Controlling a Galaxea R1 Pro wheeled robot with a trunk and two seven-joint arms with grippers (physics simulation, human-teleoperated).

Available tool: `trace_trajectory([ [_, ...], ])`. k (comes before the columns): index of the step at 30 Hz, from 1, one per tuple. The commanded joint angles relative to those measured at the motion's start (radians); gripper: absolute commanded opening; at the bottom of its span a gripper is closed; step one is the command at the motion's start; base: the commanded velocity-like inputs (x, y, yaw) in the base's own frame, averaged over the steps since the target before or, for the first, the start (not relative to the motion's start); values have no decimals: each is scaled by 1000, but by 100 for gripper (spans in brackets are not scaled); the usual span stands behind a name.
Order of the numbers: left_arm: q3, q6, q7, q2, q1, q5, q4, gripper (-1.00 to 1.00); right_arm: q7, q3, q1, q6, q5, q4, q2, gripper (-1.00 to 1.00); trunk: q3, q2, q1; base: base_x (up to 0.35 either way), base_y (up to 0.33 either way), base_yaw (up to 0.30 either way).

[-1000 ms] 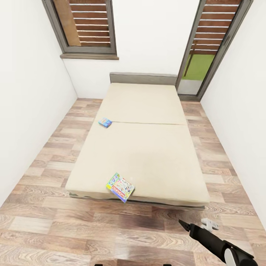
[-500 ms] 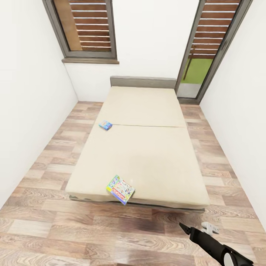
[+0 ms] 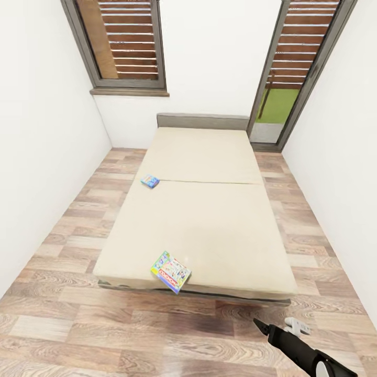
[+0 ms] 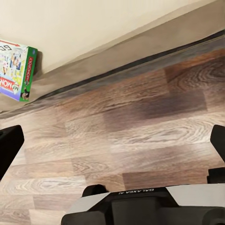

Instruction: Put all the toys in the child's room - the three board games (two on the bed and one on the table), the two jigsaw puzzles on the table, and the tennis ball on the table - inside the toy box on the table in the child's room.

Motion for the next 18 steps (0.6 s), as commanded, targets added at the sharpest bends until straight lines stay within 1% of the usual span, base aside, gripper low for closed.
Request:
trace_trajectory([
  [1, 8, -6, 5, 0, -1, -10, 3, 100, 2, -2, -1, 8, -6, 0, 1, 100, 0, -2, 1, 0, 0, 37],
  [18, 8, -6, 5, -2, 0, -11, 3, 100, 2, -2, -1, 6, -6, 6, 9, 100, 28, -2, 1, 0, 0, 61],
])
